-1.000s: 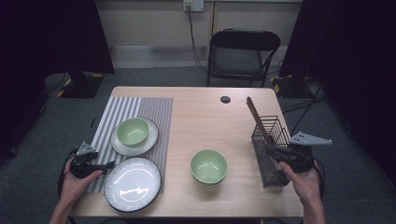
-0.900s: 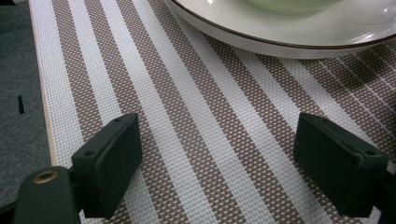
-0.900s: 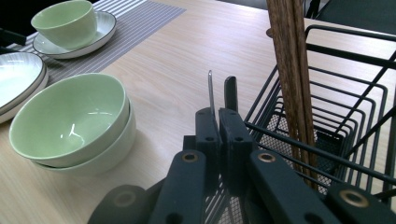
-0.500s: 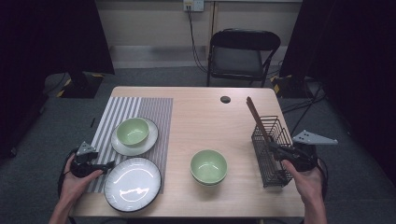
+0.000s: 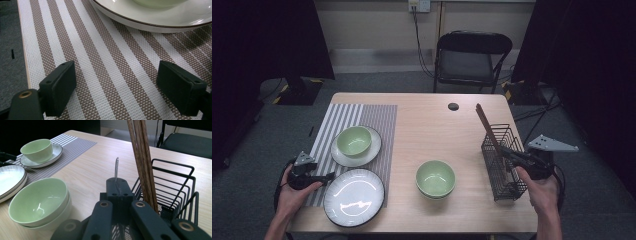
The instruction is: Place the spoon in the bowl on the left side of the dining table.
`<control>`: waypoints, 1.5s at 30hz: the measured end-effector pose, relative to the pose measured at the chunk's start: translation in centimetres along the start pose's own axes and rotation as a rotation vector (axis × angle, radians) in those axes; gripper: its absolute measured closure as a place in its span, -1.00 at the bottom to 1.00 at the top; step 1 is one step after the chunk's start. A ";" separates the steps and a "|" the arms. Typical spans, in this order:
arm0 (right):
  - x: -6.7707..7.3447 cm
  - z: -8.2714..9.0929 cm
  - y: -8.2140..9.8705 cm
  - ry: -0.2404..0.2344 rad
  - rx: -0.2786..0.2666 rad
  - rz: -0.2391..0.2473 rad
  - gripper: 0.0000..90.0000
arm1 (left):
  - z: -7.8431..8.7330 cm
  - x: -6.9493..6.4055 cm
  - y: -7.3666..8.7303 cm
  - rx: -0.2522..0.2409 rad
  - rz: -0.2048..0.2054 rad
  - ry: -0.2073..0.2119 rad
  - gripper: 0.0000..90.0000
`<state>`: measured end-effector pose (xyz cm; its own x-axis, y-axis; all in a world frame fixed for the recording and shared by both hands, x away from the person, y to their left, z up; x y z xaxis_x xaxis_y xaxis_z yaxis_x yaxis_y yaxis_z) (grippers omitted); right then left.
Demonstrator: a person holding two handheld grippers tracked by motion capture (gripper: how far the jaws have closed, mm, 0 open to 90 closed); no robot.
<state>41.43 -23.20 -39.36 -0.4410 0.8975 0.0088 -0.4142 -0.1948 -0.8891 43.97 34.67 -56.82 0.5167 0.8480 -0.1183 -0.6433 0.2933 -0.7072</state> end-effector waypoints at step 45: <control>3.1 0.0 -8.1 -0.029 -0.118 0.074 1.00 | 4.6 -8.9 -4.8 -0.133 -0.096 0.167 -0.56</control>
<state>43.38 -18.87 -32.11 -0.4908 0.8700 -0.0468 -0.2837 -0.2104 -0.9355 39.86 27.71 -49.21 0.6651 0.7310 -0.1524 -0.5128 0.2988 -0.8049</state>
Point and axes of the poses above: each handheld gripper's, and its own axes: z roughly backward along the jaws, y roughly out of its underside, x roughly to its left, the point moved 10 cm from there along -z, roughly forward along the jaws, and after that the axes turned 9 degrees about y, right-handed, at the moved point
